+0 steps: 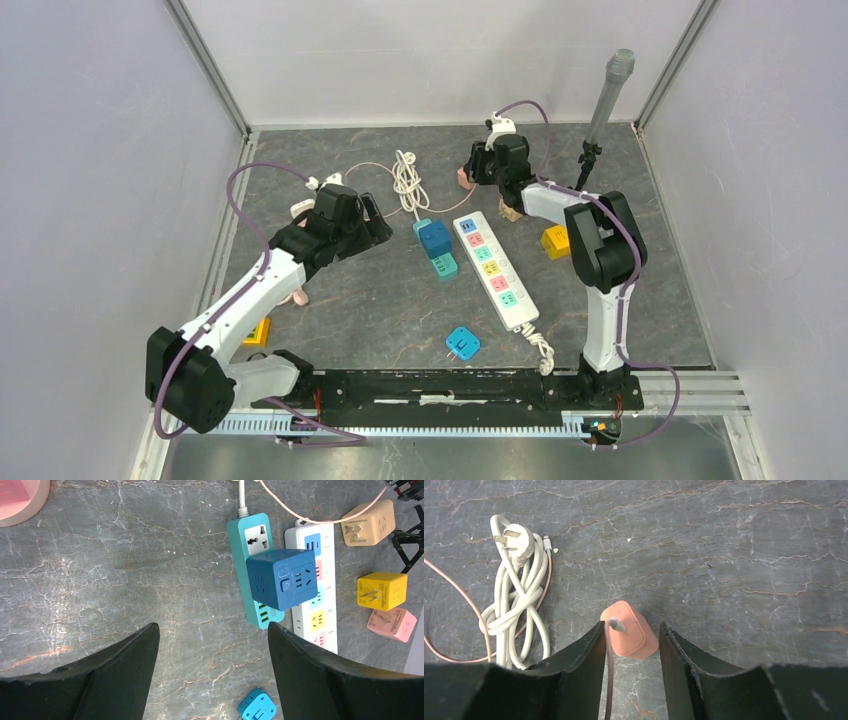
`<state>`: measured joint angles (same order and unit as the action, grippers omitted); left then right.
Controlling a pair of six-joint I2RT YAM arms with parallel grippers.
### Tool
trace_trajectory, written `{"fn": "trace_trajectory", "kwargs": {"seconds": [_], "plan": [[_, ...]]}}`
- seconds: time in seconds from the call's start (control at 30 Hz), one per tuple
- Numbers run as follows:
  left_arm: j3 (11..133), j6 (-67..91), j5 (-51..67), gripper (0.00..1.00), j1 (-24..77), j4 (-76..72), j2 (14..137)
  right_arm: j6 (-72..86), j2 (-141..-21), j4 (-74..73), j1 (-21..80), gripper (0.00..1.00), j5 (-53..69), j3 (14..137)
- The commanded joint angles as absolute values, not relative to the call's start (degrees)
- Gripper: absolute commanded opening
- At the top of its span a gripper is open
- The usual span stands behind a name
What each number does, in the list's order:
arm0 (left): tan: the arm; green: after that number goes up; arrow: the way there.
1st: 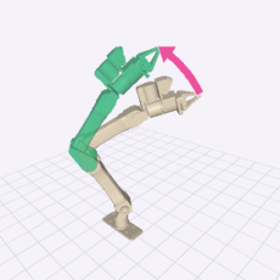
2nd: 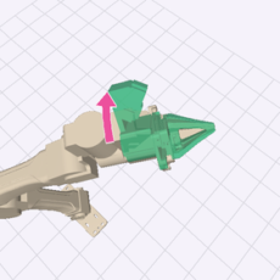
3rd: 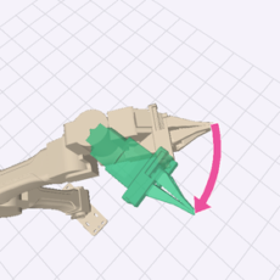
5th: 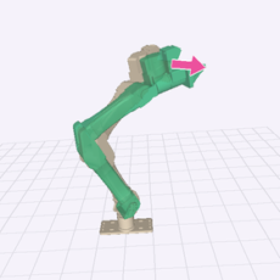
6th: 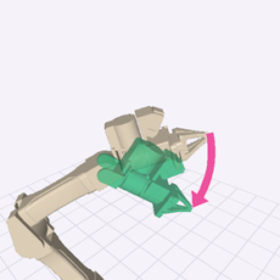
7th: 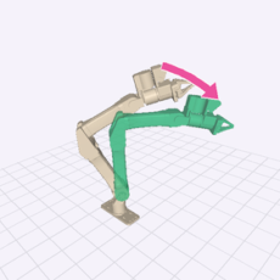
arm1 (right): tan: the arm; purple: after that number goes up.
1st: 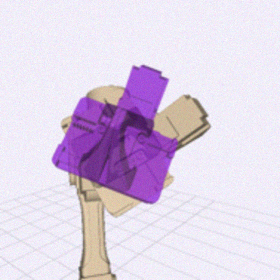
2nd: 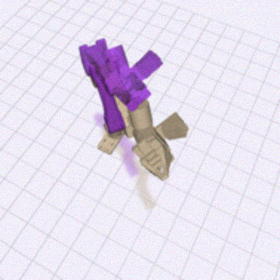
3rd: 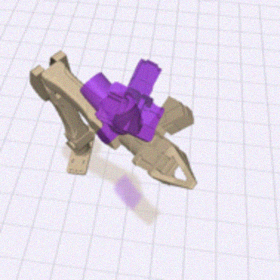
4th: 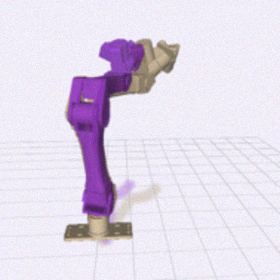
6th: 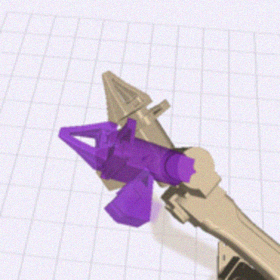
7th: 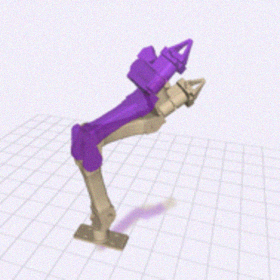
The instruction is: Pull the plug off the socket
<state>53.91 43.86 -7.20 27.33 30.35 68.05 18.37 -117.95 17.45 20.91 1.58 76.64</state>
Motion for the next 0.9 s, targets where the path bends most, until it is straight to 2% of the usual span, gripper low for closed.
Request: {"fn": "trace_trajectory", "kwargs": {"seconds": [0.0,0.2,0.53,0.6,0.87], "plan": [[53.45,41.79,-6.73,0.86,27.07,29.38,67.85,19.47,-119.60,14.38,19.93,0.49,4.09,81.30],[53.27,41.49,-6.83,0.87,27.08,29.44,67.69,19.21,-118.08,13.06,19.43,0.52,4.71,81.13],[53.60,41.05,-7.43,0.90,27.07,29.44,67.90,16.85,-108.47,9.46,19.42,0.80,1.57,82.81],[53.61,41.04,-7.46,0.90,27.10,29.40,67.87,16.41,-105.67,8.68,19.42,0.83,-1.02,82.48],[53.44,41.15,-7.32,0.92,27.07,29.11,68.48,11.02,-92.70,10.79,23.21,0.86,3.10,73.08]]}}
